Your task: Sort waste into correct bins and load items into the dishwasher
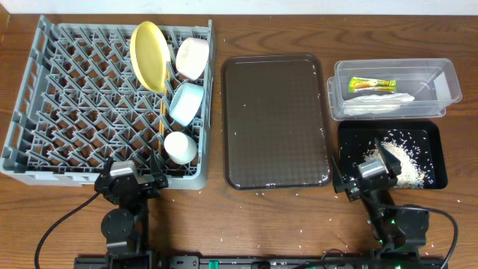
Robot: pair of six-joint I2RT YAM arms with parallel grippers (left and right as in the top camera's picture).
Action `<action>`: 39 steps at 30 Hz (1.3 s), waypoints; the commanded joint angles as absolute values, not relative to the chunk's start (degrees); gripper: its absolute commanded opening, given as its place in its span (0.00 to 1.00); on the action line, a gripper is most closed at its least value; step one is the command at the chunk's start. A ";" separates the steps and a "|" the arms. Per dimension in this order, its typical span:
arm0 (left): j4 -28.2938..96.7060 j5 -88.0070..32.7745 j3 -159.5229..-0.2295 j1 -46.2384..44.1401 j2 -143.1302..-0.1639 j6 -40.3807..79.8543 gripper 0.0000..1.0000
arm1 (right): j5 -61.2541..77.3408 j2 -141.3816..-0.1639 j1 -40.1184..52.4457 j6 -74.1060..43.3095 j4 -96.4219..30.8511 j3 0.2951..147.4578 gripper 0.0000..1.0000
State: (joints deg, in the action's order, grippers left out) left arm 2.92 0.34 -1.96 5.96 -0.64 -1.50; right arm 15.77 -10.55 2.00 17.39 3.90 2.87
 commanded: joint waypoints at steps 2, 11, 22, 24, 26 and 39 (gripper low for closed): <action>4.10 0.84 -0.23 6.26 -0.34 -1.63 0.96 | 15.42 -6.04 1.67 17.65 3.86 1.08 0.99; 4.10 0.82 -0.23 6.26 -0.34 -1.63 0.96 | 15.44 -0.27 1.69 17.63 -0.27 0.32 0.99; 4.10 0.84 -0.23 6.26 -0.34 -1.63 0.96 | 15.22 -0.27 1.69 16.53 -3.03 0.32 0.99; 4.08 0.82 -0.23 6.26 -0.34 -1.63 0.96 | 15.25 -0.27 1.69 16.53 -3.01 0.32 0.99; 4.10 0.82 -0.23 6.26 -0.34 -1.63 0.96 | 15.22 -0.25 1.69 16.53 -3.01 0.32 0.99; 4.10 0.84 -0.23 6.26 -0.34 -1.63 0.96 | 15.25 -0.27 1.67 16.53 -2.85 0.30 0.99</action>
State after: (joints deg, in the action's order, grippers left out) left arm 2.92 0.34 -1.96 5.96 -0.64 -1.50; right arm 15.62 -0.69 2.00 17.17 -2.79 0.51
